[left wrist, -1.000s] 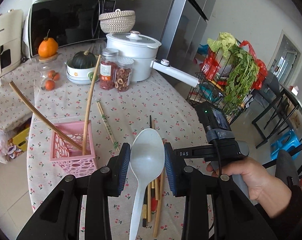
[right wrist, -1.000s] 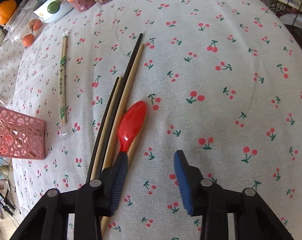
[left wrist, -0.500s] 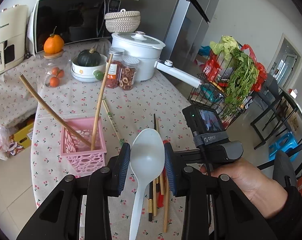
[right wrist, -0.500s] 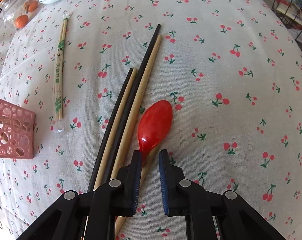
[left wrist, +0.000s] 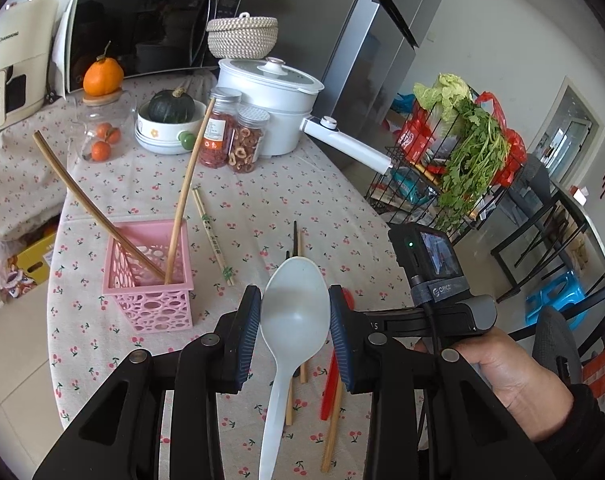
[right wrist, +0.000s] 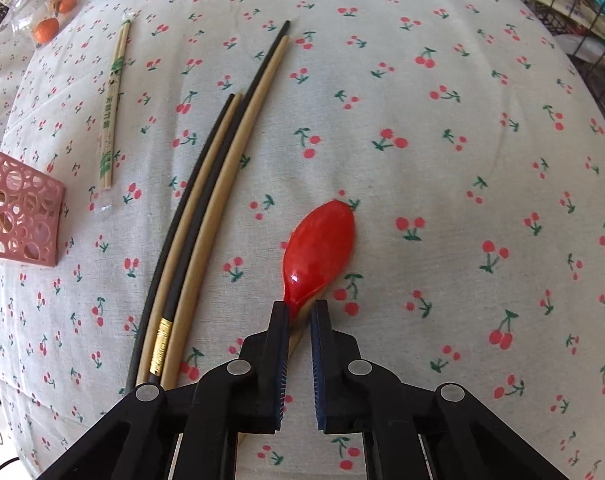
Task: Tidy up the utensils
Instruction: 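Grasp a wooden chopstick beside the red spoon with the right tool while the left holds the spoon, then lower the white spoon into the basket and open the left tool while the right carries the chopstick over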
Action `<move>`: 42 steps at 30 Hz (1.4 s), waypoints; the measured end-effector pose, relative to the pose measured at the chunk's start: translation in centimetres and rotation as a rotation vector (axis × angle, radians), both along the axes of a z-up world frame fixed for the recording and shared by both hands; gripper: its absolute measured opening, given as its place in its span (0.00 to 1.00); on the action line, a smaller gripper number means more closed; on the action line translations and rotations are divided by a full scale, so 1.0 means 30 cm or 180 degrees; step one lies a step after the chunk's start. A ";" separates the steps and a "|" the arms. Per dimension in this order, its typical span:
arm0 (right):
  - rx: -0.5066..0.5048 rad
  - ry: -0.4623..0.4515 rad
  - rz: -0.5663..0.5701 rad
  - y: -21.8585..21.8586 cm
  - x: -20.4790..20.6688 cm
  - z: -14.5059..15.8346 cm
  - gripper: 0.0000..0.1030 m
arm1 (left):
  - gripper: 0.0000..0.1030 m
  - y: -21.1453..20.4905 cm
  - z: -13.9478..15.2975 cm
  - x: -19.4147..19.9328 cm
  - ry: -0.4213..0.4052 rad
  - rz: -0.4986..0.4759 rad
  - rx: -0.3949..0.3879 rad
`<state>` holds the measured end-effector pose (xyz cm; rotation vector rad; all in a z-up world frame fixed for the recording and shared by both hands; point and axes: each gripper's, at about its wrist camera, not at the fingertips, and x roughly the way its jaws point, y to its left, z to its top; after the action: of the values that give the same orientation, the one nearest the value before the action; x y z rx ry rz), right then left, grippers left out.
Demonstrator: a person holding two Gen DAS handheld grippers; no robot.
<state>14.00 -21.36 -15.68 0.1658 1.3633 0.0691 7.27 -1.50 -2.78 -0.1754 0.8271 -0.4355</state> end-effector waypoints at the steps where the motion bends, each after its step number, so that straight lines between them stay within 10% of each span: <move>1: 0.0005 0.0012 -0.0047 -0.014 -0.004 0.001 0.17 | 0.35 0.003 -0.001 -0.002 0.0003 0.0003 0.0000; 31: -0.0455 -0.0026 0.0447 0.047 -0.027 -0.012 0.14 | 0.35 0.040 -0.001 -0.003 0.0009 0.0094 -0.0091; 42: 0.0102 -0.0353 0.0191 -0.004 -0.031 0.090 0.04 | 0.35 0.176 0.103 -0.012 -0.0485 0.0386 -0.0454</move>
<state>13.06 -21.49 -13.00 0.1459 1.2569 0.1483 6.91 3.78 0.32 -0.3190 0.6323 -0.3887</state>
